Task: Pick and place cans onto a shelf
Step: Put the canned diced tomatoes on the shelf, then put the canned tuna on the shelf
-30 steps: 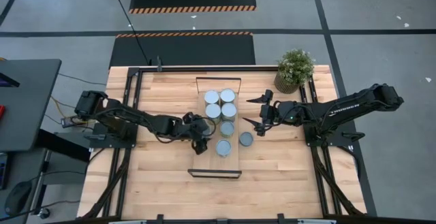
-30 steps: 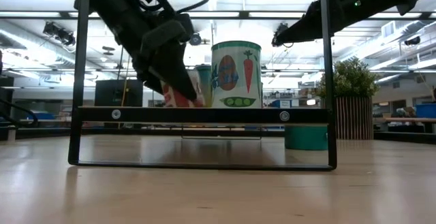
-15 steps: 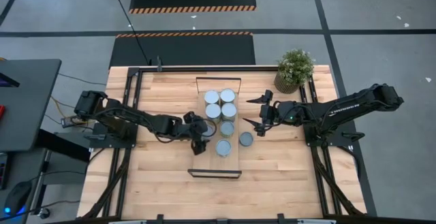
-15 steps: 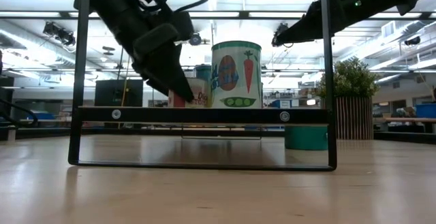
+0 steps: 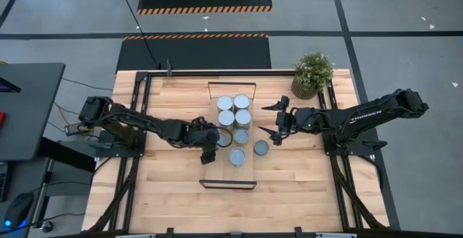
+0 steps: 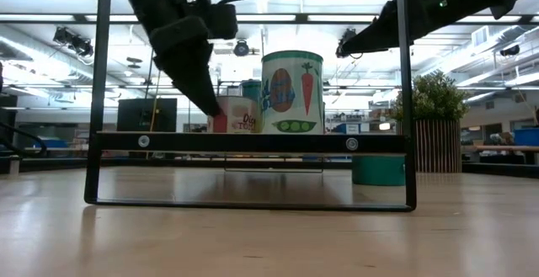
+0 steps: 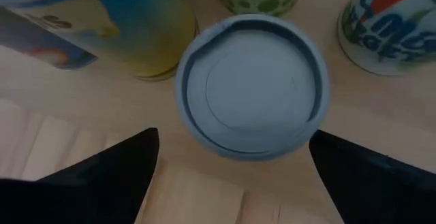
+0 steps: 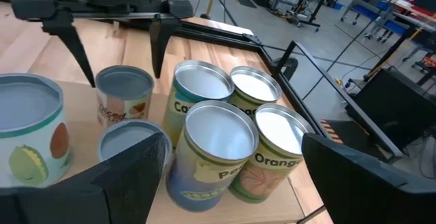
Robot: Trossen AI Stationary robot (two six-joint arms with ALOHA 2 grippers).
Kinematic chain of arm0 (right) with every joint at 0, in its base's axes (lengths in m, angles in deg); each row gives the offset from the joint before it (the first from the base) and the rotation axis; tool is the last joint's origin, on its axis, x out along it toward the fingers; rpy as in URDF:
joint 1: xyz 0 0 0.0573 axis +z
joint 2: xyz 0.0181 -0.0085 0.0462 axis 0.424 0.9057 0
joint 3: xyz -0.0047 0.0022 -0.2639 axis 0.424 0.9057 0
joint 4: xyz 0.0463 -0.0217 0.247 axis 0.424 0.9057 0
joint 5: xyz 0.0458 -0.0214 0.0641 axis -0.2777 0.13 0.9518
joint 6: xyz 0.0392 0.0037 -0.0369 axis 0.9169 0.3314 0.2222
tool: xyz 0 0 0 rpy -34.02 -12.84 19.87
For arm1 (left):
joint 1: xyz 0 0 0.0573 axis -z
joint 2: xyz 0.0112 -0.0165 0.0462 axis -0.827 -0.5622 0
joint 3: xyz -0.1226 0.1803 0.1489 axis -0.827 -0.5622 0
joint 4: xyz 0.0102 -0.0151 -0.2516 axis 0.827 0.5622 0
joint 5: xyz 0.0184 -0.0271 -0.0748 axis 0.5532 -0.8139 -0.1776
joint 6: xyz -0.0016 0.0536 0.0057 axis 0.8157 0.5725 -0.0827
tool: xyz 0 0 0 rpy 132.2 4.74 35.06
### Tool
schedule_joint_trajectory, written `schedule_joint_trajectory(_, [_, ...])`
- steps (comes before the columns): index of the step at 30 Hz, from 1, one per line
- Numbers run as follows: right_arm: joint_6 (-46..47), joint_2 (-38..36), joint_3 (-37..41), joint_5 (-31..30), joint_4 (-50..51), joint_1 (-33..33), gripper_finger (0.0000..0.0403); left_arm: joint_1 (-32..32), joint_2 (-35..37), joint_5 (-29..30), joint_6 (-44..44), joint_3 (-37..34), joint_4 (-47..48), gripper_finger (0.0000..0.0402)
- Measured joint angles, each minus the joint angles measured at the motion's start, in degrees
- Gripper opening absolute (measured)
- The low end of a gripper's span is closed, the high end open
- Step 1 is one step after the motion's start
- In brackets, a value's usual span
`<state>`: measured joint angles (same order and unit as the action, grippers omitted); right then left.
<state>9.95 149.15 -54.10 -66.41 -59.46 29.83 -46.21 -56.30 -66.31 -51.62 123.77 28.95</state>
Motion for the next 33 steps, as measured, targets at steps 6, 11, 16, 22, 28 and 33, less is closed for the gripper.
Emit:
schedule_joint_trajectory(6, [0.0, 0.0, 0.0, 0.2, 0.0, 0.0, 0.0352, 0.0, -1.1, 3.2, 2.0, 0.0, 2.3, 0.0386])
schedule_joint_trajectory(11, [0.0, 0.0, 0.0, 0.2, 0.0, 0.0, 0.0352, 0.0, -2.2, 5.1, 2.0, 0.1, 0.0, 0.0386])
schedule_joint_trajectory(16, [0.2, 0.0, 0.0, 0.2, 0.1, 0.0, 0.0352, 0.0, -3.0, 5.0, 0.3, 0.0, -1.7, 0.0386])
schedule_joint_trajectory(22, [0.6, 0.0, 0.0, 0.2, 0.9, 0.0, 0.0352, 0.3, -3.7, 4.6, -0.6, 0.0, -1.9, 0.0386])
schedule_joint_trajectory(28, [0.5, 0.0, 0.0, 0.3, 1.0, 0.0, 0.0352, 0.9, -2.3, 3.8, 0.3, 0.0, -0.2, 0.0386])
schedule_joint_trajectory(33, [1.7, 0.1, 0.0, 4.2, 2.2, 0.0, 0.0352, 1.3, -1.5, 4.3, -0.7, 0.0, -0.9, 0.0386])
